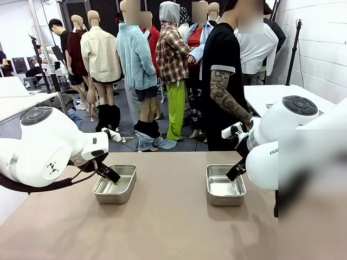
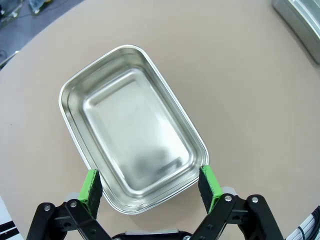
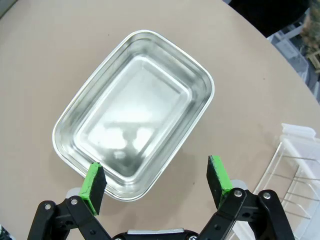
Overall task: Place the bread in airtight containers.
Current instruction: Lift both Airtight Container.
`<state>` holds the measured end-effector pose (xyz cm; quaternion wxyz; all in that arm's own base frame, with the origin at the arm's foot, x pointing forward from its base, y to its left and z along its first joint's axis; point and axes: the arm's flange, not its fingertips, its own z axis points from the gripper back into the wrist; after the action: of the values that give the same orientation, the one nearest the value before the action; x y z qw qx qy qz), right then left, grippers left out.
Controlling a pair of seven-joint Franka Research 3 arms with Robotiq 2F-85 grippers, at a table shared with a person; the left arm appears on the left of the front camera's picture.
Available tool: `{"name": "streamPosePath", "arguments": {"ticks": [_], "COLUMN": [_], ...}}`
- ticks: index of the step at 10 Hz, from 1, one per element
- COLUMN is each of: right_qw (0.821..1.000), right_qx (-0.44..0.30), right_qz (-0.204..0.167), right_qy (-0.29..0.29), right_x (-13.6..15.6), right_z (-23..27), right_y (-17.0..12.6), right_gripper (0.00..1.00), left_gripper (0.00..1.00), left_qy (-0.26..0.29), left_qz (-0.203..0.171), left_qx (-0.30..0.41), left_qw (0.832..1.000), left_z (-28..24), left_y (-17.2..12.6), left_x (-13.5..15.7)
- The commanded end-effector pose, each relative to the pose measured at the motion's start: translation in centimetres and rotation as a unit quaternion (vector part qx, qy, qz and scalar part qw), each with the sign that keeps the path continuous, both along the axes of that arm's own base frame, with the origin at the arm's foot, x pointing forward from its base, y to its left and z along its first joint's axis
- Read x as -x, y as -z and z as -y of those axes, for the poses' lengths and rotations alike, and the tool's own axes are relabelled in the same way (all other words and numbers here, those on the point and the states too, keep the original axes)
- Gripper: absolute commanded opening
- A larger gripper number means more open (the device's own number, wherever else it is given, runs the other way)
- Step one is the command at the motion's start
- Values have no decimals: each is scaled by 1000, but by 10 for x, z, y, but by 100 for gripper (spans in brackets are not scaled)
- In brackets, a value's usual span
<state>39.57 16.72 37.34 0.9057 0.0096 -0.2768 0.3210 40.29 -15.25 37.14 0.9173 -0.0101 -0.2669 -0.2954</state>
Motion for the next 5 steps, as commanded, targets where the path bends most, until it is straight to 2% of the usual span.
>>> {"name": "streamPosePath", "arguments": {"ticks": [1, 2, 3, 5], "right_qw": [1000, 999, 996, 983], "right_qx": [7, 18, 26, 2], "right_qz": [6, 38, 76, 157], "right_qy": [1, 8, 32, 95], "right_x": [5, 14, 25, 64], "right_z": [-4, -7, -2, 43], "right_y": [-15, -44, -74, -137], "right_gripper": [100, 100, 100, 100], "left_gripper": [100, 100, 100, 100], "left_qy": [17, 42, 35, -17], "left_qz": [27, 53, 87, 143], "left_qx": [-5, -21, -43, -77], "left_qw": [999, 997, 995, 986], "left_z": [9, 13, 10, -13], "left_y": [-18, -46, -76, -138], "left_x": [1, 2, 5, 13]}}
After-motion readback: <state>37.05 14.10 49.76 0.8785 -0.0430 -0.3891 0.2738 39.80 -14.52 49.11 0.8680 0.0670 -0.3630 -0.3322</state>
